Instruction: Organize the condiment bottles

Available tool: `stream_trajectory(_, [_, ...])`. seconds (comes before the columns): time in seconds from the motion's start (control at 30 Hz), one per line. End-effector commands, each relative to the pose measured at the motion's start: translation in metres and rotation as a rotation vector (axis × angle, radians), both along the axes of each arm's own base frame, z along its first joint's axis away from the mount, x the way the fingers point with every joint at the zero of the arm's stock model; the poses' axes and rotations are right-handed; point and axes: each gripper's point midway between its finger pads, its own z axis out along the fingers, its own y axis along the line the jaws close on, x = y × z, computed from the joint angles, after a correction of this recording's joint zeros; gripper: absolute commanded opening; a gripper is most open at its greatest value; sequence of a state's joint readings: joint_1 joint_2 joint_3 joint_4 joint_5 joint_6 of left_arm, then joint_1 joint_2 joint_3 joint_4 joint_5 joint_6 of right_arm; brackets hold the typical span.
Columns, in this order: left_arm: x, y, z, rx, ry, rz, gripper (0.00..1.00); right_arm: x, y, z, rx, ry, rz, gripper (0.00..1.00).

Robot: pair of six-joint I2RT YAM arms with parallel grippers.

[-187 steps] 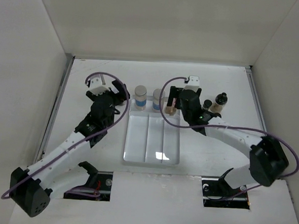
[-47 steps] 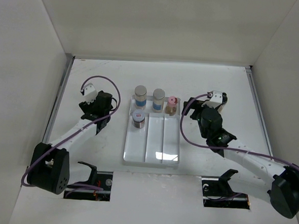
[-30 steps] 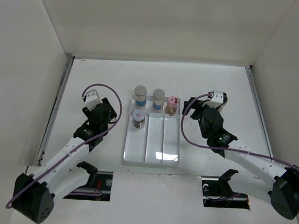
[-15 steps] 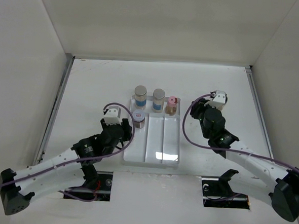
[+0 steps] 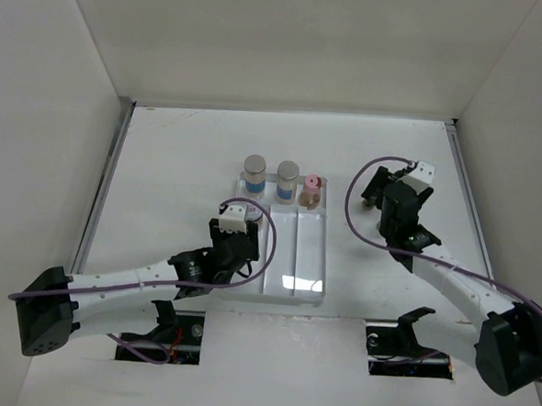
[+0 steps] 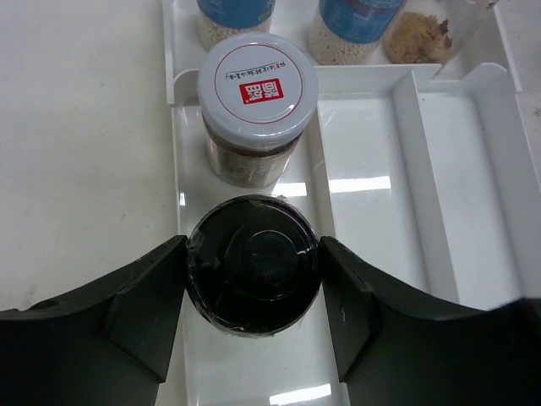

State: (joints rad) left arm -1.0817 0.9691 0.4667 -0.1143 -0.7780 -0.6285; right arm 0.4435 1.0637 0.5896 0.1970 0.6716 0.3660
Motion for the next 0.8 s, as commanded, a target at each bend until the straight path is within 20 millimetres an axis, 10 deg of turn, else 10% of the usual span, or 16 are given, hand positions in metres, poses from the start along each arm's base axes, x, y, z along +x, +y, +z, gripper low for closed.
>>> stream_trajectory(0.0, [0.005,-0.006,0.008,-0.042,-0.04,0.009,0.44,0.015,-0.019,0.007,-0.01,0.014,-0.078,0.96])
stream_trajectory(0.37, [0.007,0.007,0.015,-0.082,-0.072,0.031,0.86,0.059,0.005,-0.018,-0.008,0.129,0.023,0.91])
stream_trajectory(0.77, [0.027,0.047,0.084,-0.336,-0.319,0.115,0.9,0.077,-0.001,-0.04,0.025,0.187,0.029,0.7])
